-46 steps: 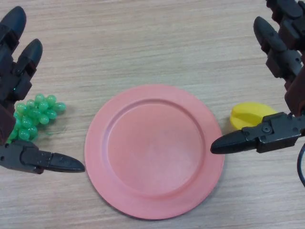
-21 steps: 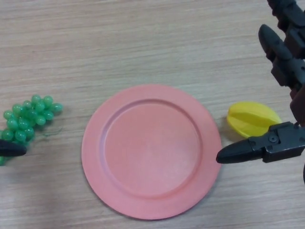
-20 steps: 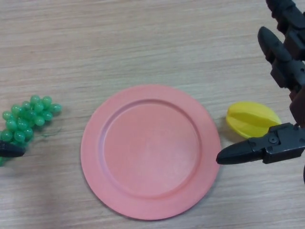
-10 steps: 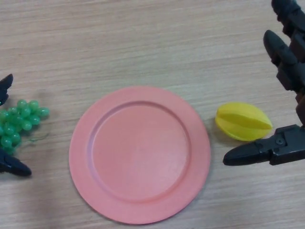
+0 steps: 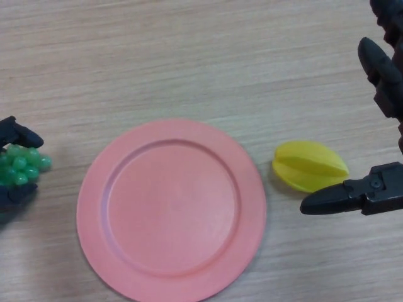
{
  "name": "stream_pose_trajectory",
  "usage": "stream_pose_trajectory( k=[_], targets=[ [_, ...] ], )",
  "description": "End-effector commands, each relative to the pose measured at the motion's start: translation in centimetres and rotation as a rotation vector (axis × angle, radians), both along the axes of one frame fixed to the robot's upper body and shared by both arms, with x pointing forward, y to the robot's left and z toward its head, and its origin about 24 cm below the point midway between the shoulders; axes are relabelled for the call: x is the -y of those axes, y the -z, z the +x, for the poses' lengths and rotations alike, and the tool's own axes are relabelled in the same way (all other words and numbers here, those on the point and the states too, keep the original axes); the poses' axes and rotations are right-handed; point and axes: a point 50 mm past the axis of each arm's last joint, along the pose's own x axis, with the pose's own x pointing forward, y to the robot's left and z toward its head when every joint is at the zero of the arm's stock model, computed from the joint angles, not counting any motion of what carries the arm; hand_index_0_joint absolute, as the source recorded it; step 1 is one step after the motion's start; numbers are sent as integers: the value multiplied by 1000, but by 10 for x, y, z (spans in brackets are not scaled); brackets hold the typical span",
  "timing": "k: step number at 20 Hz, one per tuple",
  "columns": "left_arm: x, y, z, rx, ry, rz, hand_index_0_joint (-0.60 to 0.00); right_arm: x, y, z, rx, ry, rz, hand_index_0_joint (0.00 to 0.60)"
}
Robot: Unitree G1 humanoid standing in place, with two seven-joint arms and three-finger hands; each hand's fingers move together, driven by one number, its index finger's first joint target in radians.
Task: Pick up the green grapes and place it on the plate
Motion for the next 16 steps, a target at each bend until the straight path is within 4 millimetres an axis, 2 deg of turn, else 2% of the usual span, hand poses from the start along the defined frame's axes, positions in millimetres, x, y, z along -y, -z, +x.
stream_pose_trajectory(
  k=[1, 4, 5, 8, 11, 13, 16],
  targets=[
    [-32, -56, -8, 242, -124, 88, -600, 1, -27, -13, 229, -3, 3, 0],
    [-32, -79, -17, 307, -121, 39, -600, 1, -27, -13, 226, -5, 3, 0],
    [-27, -94, -24, 346, -96, -48, -600, 0, -27, -13, 226, -7, 5, 0],
    [-17, -121, -38, 394, -57, -67, -600, 0, -28, -13, 230, -9, 8, 0],
    [7, -141, -58, 386, 67, -150, -600, -1, -27, -13, 227, -12, 10, 0],
    [24, -146, -70, 355, 149, -167, -600, 0, -28, -13, 225, -11, 11, 0],
    [48, -153, -86, 295, 275, -292, -600, 0, -29, -14, 233, -12, 14, 0]
  ],
)
